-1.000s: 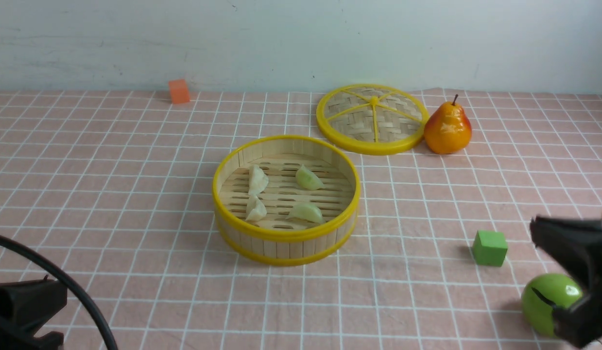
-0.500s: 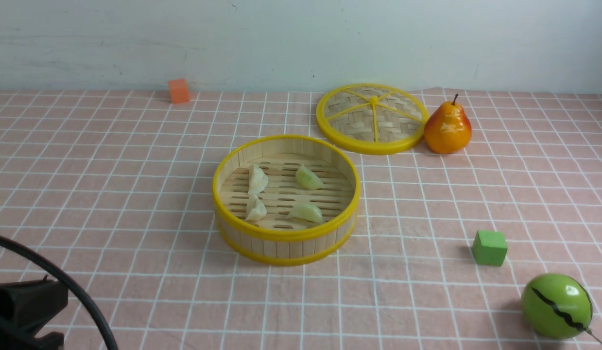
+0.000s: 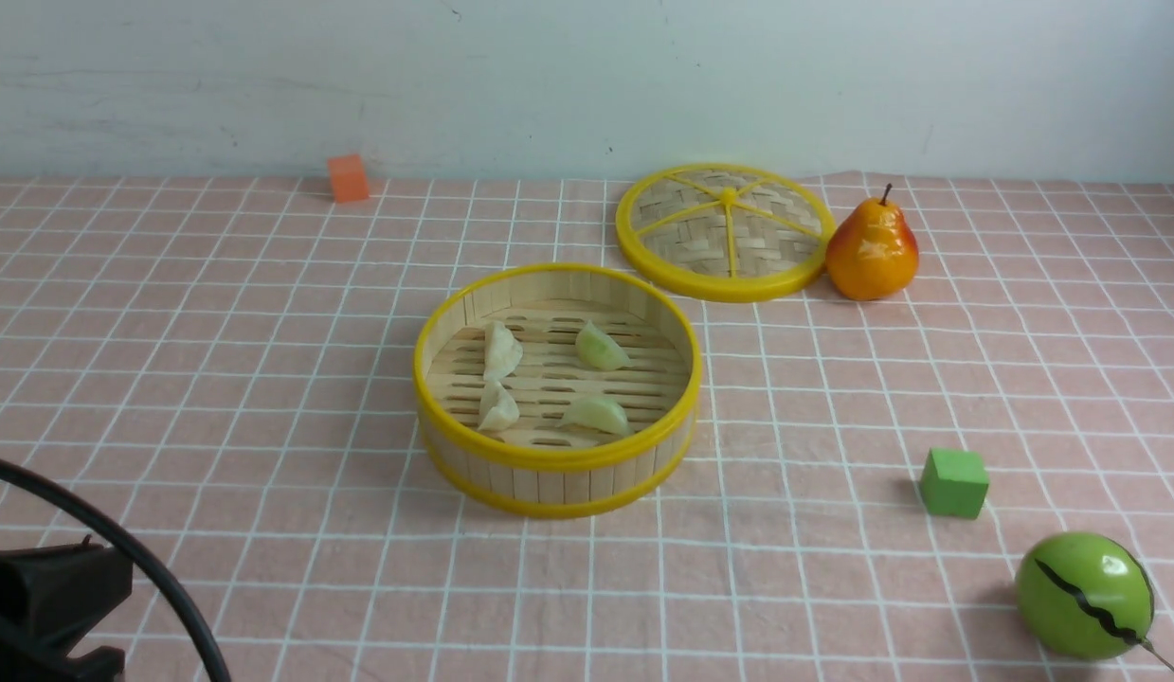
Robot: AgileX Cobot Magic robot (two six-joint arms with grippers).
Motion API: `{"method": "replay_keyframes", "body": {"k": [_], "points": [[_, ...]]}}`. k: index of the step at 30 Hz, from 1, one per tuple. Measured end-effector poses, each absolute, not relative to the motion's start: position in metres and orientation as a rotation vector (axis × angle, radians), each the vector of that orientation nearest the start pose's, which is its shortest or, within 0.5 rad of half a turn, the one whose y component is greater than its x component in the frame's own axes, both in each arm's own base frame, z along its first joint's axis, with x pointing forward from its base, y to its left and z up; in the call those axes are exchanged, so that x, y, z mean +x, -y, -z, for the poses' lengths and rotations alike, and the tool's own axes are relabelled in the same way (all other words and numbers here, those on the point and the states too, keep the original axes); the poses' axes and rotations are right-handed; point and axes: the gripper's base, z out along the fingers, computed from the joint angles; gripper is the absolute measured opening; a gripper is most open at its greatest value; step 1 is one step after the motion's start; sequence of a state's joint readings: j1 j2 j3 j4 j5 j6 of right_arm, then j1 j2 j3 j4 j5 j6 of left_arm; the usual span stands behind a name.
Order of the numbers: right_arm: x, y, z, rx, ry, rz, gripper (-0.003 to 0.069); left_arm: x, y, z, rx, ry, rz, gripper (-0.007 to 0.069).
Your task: Put the dumplings into the steamer on the table with the pink tablecloth.
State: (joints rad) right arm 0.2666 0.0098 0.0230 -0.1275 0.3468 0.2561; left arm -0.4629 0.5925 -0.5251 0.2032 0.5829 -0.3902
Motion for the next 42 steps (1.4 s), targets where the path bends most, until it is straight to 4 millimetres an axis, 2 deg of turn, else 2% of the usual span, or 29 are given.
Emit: {"method": "replay_keyframes", "body": {"k": [5, 9, 35, 39, 41, 42], "points": [[0.052, -0.007, -0.174, 0.040, -1.880, -0.218, 0.0000, 0.107, 0.042, -0.292, 0.194, -2.124, 0.286, 0.0091], [0.052, -0.005, -0.174, 0.062, -1.881, -0.189, 0.0000, 0.107, 0.042, -0.292, 0.194, -2.124, 0.286, 0.0091], [0.052, -0.005, -0.174, 0.068, -1.883, -0.184, 0.0015, 0.107, 0.042, -0.291, 0.194, -2.124, 0.286, 0.0092], [0.052, -0.005, -0.174, 0.069, -1.883, -0.185, 0.0021, 0.097, 0.038, -0.282, 0.195, -2.085, 0.301, 0.0097], [0.052, -0.005, -0.174, 0.069, -1.883, -0.185, 0.0025, 0.084, 0.031, -0.267, 0.193, -2.056, 0.312, 0.0102], [0.052, -0.005, -0.174, 0.069, -1.883, -0.185, 0.0026, 0.081, 0.030, -0.266, 0.191, -2.043, 0.314, 0.0102]]}}
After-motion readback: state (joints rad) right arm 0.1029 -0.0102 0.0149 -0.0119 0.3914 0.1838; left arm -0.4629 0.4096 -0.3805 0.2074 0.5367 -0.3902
